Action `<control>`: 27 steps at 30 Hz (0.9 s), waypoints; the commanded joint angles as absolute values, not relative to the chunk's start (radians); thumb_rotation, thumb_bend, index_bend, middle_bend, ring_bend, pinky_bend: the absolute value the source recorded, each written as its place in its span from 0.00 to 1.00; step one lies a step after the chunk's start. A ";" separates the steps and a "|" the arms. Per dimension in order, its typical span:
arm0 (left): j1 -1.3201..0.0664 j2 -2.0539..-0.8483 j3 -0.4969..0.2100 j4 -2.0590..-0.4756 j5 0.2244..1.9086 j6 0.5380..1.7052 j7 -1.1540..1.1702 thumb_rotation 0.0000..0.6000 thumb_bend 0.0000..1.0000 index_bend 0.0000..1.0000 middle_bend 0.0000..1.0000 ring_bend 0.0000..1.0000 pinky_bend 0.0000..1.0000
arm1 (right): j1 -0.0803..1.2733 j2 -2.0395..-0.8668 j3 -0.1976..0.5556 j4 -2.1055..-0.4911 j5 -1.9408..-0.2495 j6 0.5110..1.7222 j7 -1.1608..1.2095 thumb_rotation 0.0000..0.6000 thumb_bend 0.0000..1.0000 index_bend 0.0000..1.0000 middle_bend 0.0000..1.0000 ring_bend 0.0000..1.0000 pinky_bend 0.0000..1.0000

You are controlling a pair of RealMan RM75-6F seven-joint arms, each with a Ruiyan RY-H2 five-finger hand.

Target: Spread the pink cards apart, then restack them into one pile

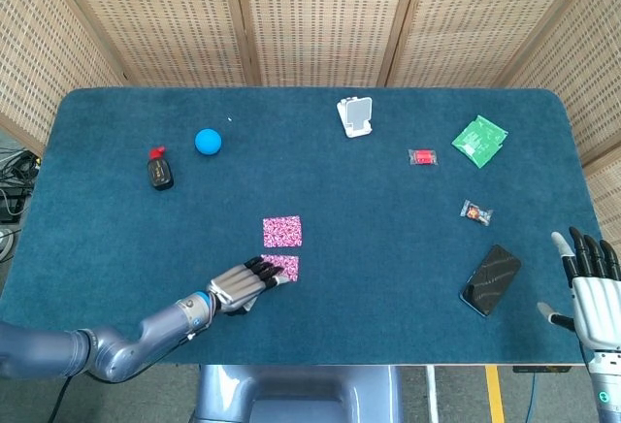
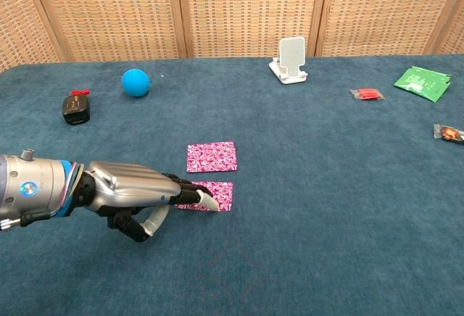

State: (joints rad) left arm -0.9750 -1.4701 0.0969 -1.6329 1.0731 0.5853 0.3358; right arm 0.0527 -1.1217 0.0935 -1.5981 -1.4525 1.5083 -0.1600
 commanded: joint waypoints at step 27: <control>-1.045 -1.576 -0.030 -1.443 0.913 0.561 0.263 1.00 1.00 0.00 0.00 0.00 0.00 | 0.051 -1.113 0.093 -1.598 -1.446 1.506 -0.140 1.00 0.00 0.00 0.00 0.00 0.00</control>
State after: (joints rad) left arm -1.0401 -1.5797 -0.0345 -1.4452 0.9267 0.5672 0.2599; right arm 0.0515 -1.1133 0.0931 -1.5980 -1.4462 1.5057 -0.1405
